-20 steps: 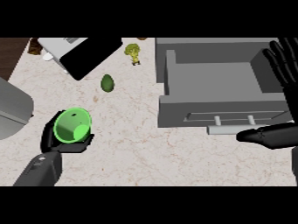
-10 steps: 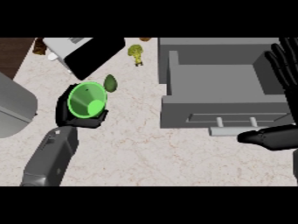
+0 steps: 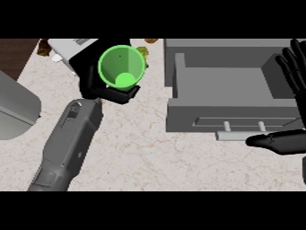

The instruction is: Pick up the cup, place it into the drawer and close the drawer

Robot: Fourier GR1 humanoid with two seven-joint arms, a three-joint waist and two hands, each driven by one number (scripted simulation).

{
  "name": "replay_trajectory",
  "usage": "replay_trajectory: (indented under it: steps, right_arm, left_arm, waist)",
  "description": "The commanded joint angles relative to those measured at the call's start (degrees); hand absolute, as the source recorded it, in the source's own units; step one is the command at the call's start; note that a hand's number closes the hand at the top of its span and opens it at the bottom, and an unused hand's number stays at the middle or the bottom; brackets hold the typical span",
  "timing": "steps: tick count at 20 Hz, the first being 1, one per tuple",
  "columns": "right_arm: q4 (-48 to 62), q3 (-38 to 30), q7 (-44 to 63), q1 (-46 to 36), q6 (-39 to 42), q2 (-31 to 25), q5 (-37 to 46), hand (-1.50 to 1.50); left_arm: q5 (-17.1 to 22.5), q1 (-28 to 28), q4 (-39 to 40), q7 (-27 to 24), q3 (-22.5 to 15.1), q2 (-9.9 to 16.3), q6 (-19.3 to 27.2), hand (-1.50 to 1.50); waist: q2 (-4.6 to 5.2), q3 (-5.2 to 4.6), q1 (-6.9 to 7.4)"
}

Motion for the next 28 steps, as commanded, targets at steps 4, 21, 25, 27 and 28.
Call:
replay_trajectory:
  steps: [4,21,25,27,28]
  right_arm:
    - [-1.5,-0.9,1.7,-1.1,-0.6,-0.6,-0.6,-1.5]
    - [5.0,-0.1,-4.8,-2.4,2.4,0.2,-1.2,-1.5]
    - [4.6,1.4,-2.8,-6.4,1.7,0.2,-0.3,-1.5]
    - [3.7,3.2,-1.9,-7.7,1.5,1.2,-0.1,-1.5]
    - [4.3,3.5,-1.7,-7.9,1.7,1.3,-0.3,-1.5]
  left_arm:
    - [2.5,-9.8,-9.6,17.3,-6.8,-1.2,8.2,1.5]
    - [9.9,-32.7,19.5,28.9,-20.5,-1.2,26.6,1.5]
    - [11.2,-34.1,23.5,31.6,-24.9,-1.2,22.8,1.5]
    - [11.6,-33.2,24.3,31.7,-27.3,-1.2,21.1,1.5]
    - [12.1,-31.6,24.5,30.5,-28.0,-1.2,20.0,1.5]
  waist:
    - [0.11,-0.03,-0.56]
    - [1.66,0.07,-5.21]
    - [2.32,0.08,-7.33]
    - [2.68,0.08,-9.02]
    - [2.82,0.07,-9.14]
